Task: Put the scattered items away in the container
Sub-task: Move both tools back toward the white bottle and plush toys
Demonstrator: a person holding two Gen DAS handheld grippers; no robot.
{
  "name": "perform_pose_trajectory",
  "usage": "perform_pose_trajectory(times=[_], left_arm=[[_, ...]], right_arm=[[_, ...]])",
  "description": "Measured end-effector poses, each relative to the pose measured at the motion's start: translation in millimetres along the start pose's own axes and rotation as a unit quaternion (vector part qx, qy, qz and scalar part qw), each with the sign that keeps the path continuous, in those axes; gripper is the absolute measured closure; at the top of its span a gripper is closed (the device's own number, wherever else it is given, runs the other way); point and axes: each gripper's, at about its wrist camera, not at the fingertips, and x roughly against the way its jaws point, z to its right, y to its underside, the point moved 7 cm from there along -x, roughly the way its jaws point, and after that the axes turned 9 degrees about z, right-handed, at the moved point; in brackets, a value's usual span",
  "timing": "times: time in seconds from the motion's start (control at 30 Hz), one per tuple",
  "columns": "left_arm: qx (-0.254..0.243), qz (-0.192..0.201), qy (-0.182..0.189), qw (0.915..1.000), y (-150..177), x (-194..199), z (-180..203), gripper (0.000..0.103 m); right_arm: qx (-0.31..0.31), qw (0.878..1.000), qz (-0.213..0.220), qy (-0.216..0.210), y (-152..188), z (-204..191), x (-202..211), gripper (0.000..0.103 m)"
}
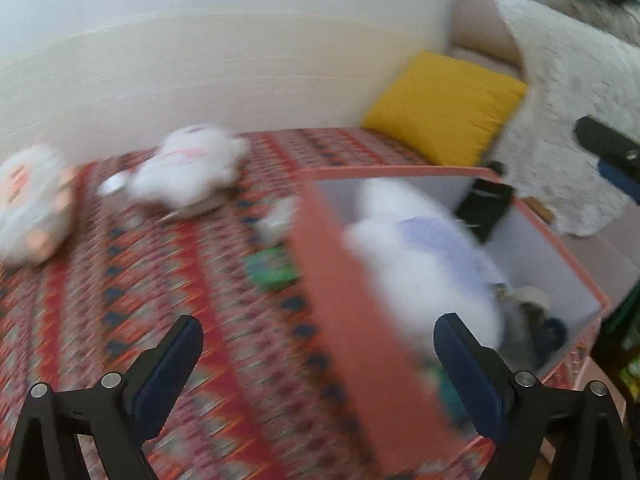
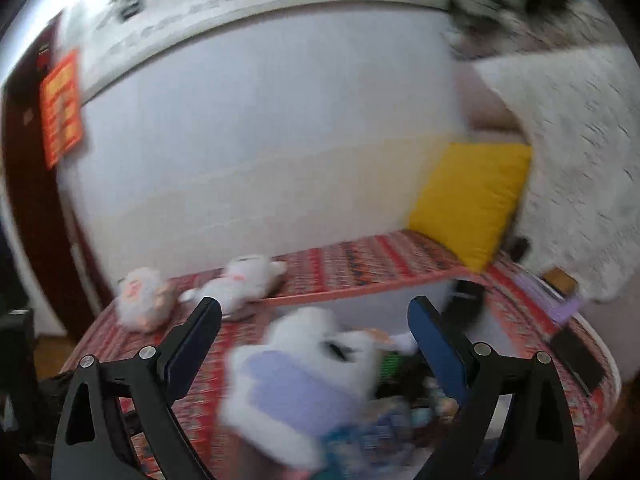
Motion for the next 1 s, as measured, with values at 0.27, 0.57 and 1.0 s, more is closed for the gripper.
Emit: perform_pose_trajectory(times=[0.27,0.57,1.0], left_arm=[[0.088,-0.013,-0.096,0.9914,51,34,-147,0.006],[0.137,-0.007,-0.111,0.9843,78,40,-220,0.006],[0.114,-0.028,-0.067,0.9908,69,-29,-236,0.006]], right_arm=[[0.124,0.986,-0.045,-0.098,55,-164,-30,0.005],[0.138,0.98,-0.117,-0.078,125,-198,-99,0.006],[0.07,0.972,-0.222,-0.008,187,-164,-202,0.006]])
